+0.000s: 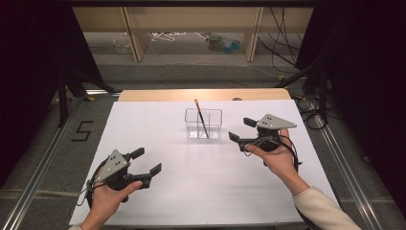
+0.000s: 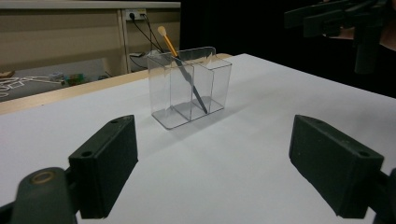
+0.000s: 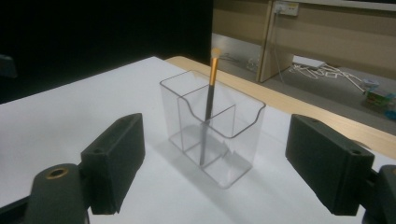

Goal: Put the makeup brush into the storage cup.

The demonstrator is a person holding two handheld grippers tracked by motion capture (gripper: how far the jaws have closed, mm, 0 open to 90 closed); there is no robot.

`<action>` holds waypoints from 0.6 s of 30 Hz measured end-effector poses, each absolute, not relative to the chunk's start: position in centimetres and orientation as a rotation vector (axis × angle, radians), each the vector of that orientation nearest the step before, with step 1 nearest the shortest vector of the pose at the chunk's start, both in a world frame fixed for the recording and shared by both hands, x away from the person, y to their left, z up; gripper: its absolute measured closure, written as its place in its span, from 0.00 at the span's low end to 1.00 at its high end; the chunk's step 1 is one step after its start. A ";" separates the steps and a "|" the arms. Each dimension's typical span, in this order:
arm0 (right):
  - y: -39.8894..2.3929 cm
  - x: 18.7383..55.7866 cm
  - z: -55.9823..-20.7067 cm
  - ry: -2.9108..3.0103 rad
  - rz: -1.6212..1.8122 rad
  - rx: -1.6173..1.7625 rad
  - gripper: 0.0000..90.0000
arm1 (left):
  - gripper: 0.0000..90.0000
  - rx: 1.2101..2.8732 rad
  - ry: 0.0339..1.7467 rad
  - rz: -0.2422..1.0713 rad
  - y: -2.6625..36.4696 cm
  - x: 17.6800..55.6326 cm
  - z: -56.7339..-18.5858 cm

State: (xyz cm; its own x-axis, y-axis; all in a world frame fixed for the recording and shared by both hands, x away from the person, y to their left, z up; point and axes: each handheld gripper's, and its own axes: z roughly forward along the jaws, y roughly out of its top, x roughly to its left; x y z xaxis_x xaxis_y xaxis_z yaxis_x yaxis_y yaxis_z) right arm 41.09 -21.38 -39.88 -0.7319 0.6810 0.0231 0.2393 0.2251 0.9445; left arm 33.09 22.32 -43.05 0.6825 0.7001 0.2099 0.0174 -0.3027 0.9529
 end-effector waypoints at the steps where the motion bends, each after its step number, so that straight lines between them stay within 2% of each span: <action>1: -21.5 40.8 -40.0 2.107 1.521 0.845 0.23 | 0.17 1.763 0.575 0.753 22.3 33.1 -43.0; 18: -23.6 36.6 -40.9 2.126 1.552 0.794 0.23 | 0.17 1.747 0.569 0.759 22.3 33.0 -42.9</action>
State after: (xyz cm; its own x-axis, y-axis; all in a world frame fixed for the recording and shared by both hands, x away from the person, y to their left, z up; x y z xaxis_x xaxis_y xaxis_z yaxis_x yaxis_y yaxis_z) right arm 36.61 -23.56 -40.87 -0.7635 0.6455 0.0184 0.2142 0.2262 0.9502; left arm 33.01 22.35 -42.93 0.6800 0.7027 0.2094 0.0047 -0.2897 0.9571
